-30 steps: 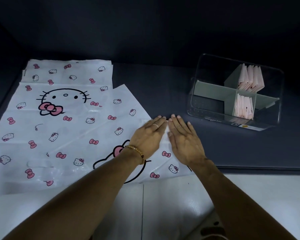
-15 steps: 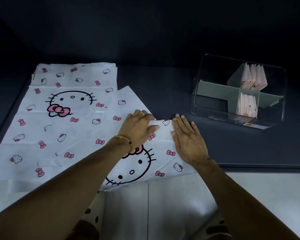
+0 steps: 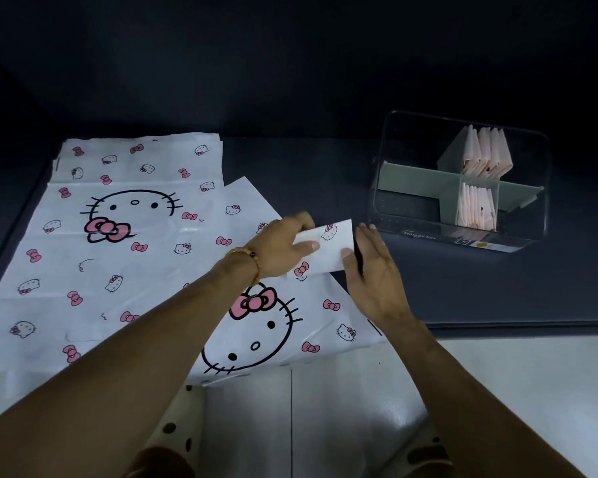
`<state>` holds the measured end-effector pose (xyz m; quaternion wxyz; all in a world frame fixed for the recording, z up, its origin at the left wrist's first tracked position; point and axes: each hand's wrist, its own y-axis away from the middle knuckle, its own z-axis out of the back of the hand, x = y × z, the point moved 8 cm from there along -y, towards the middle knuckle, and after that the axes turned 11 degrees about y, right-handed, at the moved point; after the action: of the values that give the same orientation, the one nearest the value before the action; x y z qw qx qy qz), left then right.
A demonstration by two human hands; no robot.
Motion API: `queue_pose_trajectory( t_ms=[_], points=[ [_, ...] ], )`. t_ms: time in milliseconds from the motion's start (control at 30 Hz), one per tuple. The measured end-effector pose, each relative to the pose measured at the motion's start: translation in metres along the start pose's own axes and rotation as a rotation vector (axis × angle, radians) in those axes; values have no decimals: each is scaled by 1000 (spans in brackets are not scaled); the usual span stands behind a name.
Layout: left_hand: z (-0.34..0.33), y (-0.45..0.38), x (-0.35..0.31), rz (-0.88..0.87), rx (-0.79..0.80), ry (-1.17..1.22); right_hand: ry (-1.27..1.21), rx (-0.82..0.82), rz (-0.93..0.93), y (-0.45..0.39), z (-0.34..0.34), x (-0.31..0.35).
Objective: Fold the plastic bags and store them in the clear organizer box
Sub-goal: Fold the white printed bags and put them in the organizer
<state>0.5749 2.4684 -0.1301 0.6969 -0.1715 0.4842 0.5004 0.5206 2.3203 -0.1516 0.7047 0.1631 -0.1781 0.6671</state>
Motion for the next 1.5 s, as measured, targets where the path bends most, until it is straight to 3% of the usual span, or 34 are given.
queue_pose_trajectory(
  t_ms=[133, 267, 433, 567, 700, 767, 867, 1000, 1100, 1300, 1433, 1500],
  points=[
    [11, -5, -29, -53, -58, 338, -326, -84, -164, -9, 43, -6],
    [5, -34, -32, 0, -257, 550, -524, -157, -323, -13, 77, -34],
    [-29, -83, -46, 15, -328, 405, -568, -432, -500, -13, 123, -77],
    [-49, -93, -58, -21, -342, 198, -505, -543, -448, -26, 151, -77],
    [-67, -72, -63, -52, -322, 252, -189, -623, -313, -55, 178, -59],
    [-77, -61, -64, -80, -312, 304, 62, -592, -218, -70, 178, -43],
    [-79, -58, -59, -63, -329, 377, 364, -398, -149, -89, 151, -28],
    [-77, -64, -59, -65, -318, 417, 218, -149, -189, -104, 112, -31],
    [-75, -69, -57, -38, -314, 403, 206, -63, -236, -110, 102, -36],
    [-70, -51, -47, 16, -331, 412, 57, -160, -265, -91, 117, -32],
    [-50, -5, -34, 22, -391, 420, 54, -348, -260, -45, 131, -19],
    [-38, 26, -24, 14, -424, 386, 32, -357, -227, -18, 122, -5]
  ],
)
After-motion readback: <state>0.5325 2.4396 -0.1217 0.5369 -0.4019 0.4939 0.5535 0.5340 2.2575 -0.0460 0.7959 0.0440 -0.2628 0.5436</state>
